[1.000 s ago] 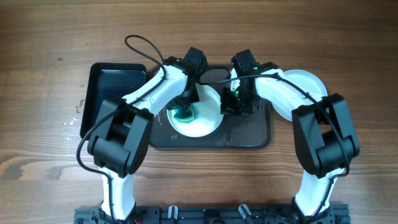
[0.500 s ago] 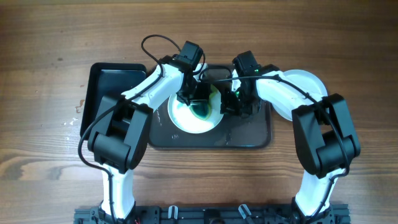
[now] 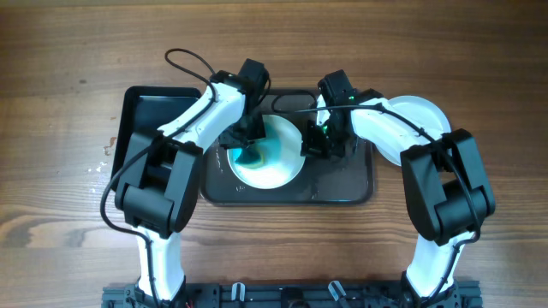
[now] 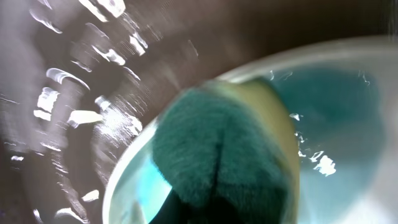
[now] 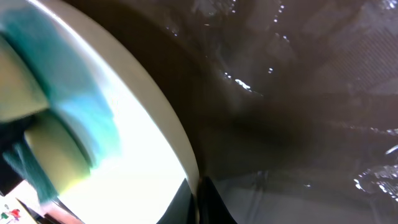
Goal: Clean dirty plates on tray and stack at the side
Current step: 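Scrub the last plate with the sponge in left gripper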
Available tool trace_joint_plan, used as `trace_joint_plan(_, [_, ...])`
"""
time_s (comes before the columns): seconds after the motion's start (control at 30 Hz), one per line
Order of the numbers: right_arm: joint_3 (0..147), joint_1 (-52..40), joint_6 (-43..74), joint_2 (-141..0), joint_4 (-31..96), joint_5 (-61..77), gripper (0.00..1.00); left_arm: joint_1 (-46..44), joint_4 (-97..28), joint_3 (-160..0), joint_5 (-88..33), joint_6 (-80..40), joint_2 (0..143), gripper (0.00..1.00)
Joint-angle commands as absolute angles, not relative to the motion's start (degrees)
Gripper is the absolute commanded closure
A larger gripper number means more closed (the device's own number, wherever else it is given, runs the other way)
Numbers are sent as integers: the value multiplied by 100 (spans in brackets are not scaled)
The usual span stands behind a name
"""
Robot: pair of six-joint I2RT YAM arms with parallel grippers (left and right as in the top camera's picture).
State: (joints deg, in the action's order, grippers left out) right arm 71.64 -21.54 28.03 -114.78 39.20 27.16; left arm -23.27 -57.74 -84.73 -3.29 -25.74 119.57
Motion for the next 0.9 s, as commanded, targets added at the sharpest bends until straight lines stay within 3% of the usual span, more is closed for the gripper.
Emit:
trace_joint_plan(0.0, [7078,-2115,2812,-11500,3918,2685,96,-2383,-6090,-8305,-2790,-849,12119,96])
trace_joint_plan(0.13, [7078,-2115,2827,-11500,3916,2683,96,-2390,-5697,-8305,-3503,-600,12119,96])
trace_joint_plan(0.27, [7078,-2115,2827,-11500,3920,2683,96,-2388,-4834,-8305,-3350,-668,12119,96])
trace_joint_plan(0.53, [7078,-2115,2808,-11500,3918,2683,96,-2388,-4423,-8305,666,-2027,12119,96])
trace_joint_plan(0.87, [7078,-2115,2803,-11500,3907,2683,96,-2390,-5782,-8305,1616,-2689,12119,96])
